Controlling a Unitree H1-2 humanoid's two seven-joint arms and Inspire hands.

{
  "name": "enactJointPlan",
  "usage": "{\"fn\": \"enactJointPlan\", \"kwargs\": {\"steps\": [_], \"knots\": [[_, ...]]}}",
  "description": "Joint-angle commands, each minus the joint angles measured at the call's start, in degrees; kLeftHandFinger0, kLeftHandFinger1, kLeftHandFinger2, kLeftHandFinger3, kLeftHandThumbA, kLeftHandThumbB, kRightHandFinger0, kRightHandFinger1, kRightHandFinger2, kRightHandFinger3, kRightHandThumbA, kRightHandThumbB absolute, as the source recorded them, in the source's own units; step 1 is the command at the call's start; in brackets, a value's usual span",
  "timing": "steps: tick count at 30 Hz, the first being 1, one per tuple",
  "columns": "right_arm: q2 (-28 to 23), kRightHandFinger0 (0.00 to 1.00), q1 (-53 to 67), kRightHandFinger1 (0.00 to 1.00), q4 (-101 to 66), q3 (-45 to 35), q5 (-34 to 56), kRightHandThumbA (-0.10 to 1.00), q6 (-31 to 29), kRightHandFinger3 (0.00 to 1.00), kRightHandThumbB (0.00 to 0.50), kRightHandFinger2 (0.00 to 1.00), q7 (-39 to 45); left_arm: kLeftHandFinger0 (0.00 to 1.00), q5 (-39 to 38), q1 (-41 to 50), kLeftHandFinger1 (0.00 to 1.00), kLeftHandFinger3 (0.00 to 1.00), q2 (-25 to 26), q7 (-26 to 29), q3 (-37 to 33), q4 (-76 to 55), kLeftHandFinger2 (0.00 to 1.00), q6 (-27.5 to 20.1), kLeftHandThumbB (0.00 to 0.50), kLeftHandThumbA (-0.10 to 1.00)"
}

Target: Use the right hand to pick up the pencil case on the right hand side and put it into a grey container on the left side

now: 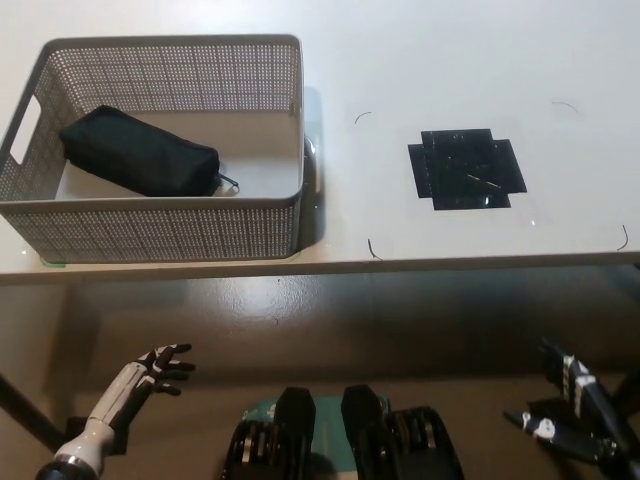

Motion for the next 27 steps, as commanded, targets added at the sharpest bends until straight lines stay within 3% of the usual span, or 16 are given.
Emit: {"fn": "enactJointPlan", "kwargs": {"steps": [1, 5, 10, 17, 19, 27], "knots": [[-0.88, 1.00, -3.75, 1.00, 8.39, -1.80, 2.20, 1.00, -11.78, 1.00, 0.211, 1.00, -2.84, 0.68, -0.64, -1.90, 0.73, 0.83, 0.99, 2.78, 1.26, -0.19, 0.71, -2.11, 0.500, 1.00], [-0.49, 1.00, -5.77, 1.00, 11.36, -2.15, 2.83, 1.00, -12.04, 1.00, 0.188, 1.00, -2.84, 0.68, -0.06, -1.39, 0.72, 0.83, 1.28, 3.49, 1.42, -1.18, 0.71, -2.11, 0.500, 1.00], [-0.06, 1.00, -7.19, 1.00, 14.01, -2.92, 4.59, 1.00, -12.05, 1.00, 0.232, 1.00, -1.83, 0.66, 0.57, -2.02, 0.70, 0.84, 1.34, 4.16, 1.15, -1.42, 0.70, -2.11, 0.500, 1.00], [-0.83, 1.00, -8.47, 1.00, 15.86, -0.84, -0.46, 1.00, -13.81, 1.00, 0.216, 1.00, -4.13, 0.66, 0.12, -2.10, 0.72, 0.87, 1.58, 4.11, 1.05, -1.33, 0.73, -2.11, 0.500, 1.00], [-0.76, 1.00, -8.61, 1.00, 15.97, -0.37, -1.46, 1.00, -13.34, 1.00, 0.253, 1.00, -5.41, 0.66, -0.23, -2.05, 0.72, 0.86, 1.61, 3.64, 1.17, -1.68, 0.73, -2.11, 0.500, 1.00], [-1.01, 1.00, -9.10, 1.00, 16.25, 1.02, -2.35, 1.00, -13.29, 1.00, 0.261, 1.00, -6.64, 0.64, 0.11, -2.45, 0.70, 0.87, 1.96, 3.76, 0.85, -1.59, 0.72, -2.11, 0.500, 1.00]]}}
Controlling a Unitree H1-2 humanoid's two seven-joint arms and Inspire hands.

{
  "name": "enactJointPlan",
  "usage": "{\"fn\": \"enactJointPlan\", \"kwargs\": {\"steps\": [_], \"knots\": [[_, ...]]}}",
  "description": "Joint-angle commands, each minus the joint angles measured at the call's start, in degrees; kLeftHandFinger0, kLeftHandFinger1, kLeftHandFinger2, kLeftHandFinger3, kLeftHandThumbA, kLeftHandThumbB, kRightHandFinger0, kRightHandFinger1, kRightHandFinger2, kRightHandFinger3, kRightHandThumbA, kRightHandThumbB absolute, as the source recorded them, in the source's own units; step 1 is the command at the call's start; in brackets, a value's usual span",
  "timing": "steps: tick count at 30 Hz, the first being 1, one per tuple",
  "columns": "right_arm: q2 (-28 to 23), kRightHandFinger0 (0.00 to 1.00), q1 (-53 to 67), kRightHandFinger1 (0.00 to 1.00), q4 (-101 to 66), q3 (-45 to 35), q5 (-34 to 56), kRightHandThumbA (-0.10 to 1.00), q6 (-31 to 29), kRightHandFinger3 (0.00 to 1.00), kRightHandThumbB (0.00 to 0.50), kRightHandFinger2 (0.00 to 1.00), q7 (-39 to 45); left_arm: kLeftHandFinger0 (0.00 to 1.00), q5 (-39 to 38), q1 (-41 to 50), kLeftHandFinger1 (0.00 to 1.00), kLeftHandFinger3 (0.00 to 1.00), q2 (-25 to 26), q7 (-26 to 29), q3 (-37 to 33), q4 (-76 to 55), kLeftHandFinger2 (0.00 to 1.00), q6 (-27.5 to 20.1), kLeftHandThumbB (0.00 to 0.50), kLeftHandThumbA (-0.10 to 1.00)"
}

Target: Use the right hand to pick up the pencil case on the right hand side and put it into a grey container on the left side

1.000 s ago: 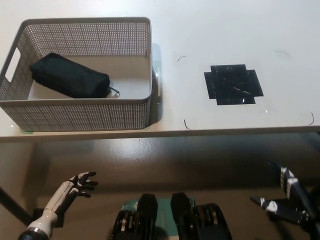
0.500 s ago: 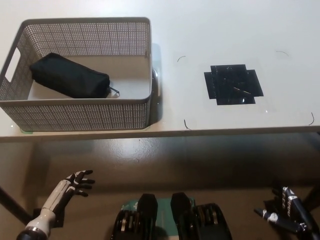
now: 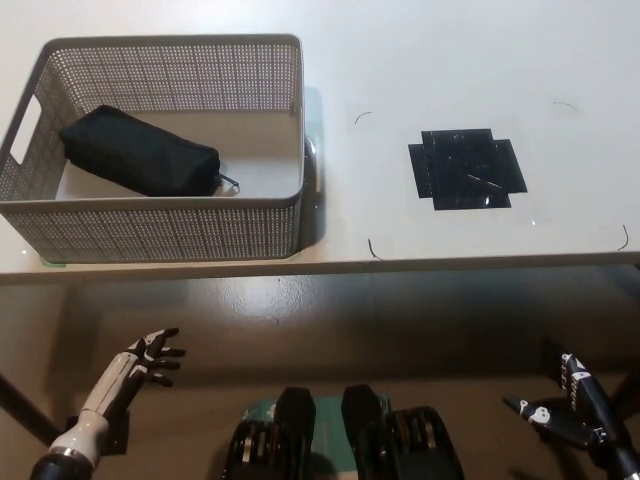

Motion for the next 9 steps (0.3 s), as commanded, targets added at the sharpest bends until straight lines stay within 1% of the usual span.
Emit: {"fn": "enactJointPlan", "kwargs": {"steps": [1, 3, 6, 8, 9], "knots": [[-0.95, 1.00, -1.81, 1.00, -0.15, 0.75, -1.41, 1.00, -2.99, 1.00, 0.255, 1.00, -2.48, 0.64, -0.18, -1.83, 0.70, 0.87, 1.85, 0.93, 0.44, -1.13, 0.72, -2.09, 0.500, 1.00], [-1.33, 1.00, -1.93, 1.00, -0.34, 1.24, -2.10, 1.00, -2.39, 1.00, 0.270, 1.00, -2.77, 0.63, -0.06, -2.13, 0.69, 0.86, 1.80, 0.99, 0.39, -0.75, 0.71, -2.09, 0.500, 1.00], [-1.30, 1.00, -2.63, 1.00, 0.35, 1.43, -1.19, 1.00, -2.16, 1.00, 0.264, 1.00, -2.12, 0.62, 0.30, -2.34, 0.68, 0.87, 1.99, 1.40, 0.24, -0.73, 0.70, -2.09, 0.500, 1.00], [-1.17, 1.00, -2.81, 1.00, 0.86, 1.19, 0.27, 1.00, -2.59, 1.00, 0.255, 1.00, -1.13, 0.62, 0.55, -2.37, 0.68, 0.87, 2.10, 1.56, 0.03, -0.72, 0.70, -2.09, 0.500, 1.00], [-0.61, 1.00, -2.94, 1.00, 1.25, 0.20, 2.74, 1.00, -3.19, 1.00, 0.264, 1.00, -0.21, 0.63, 0.78, -2.35, 0.68, 0.87, 2.12, 1.76, -0.04, -0.82, 0.69, -2.09, 0.500, 1.00]]}}
